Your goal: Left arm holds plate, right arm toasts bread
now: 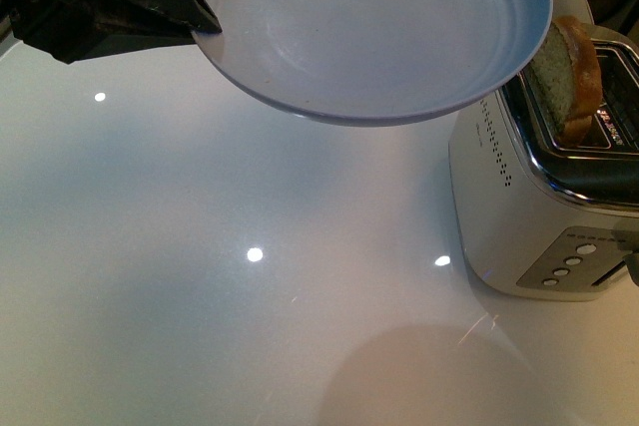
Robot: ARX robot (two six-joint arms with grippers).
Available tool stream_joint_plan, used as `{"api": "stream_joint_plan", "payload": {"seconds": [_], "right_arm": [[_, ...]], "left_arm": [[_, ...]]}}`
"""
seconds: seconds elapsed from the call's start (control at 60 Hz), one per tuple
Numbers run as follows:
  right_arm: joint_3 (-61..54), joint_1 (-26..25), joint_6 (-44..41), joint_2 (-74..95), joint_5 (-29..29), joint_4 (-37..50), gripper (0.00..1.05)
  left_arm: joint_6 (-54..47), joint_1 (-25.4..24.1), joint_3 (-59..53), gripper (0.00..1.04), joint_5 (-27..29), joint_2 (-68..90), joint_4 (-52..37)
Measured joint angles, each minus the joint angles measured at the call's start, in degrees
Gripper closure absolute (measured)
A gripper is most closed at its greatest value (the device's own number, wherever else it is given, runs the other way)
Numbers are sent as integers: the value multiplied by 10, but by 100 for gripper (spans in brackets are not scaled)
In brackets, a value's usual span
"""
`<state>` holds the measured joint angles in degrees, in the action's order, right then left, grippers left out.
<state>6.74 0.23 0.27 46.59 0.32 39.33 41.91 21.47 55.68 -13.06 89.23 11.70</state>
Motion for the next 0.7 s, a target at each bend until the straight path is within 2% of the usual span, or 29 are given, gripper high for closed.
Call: {"api": "stream_joint_plan", "payload": {"seconds": [0.367,0.5,0.7], "right_arm": [[-41,0,0,-116,-2,-76,103],[-57,0,-1,-130,-2,-66,103],[-57,-1,-1,-192,-3,-122,103]], "left_arm": [[0,0,0,102,0,0,0],[0,0,0,102,0,0,0],[0,0,0,102,0,0,0]]}}
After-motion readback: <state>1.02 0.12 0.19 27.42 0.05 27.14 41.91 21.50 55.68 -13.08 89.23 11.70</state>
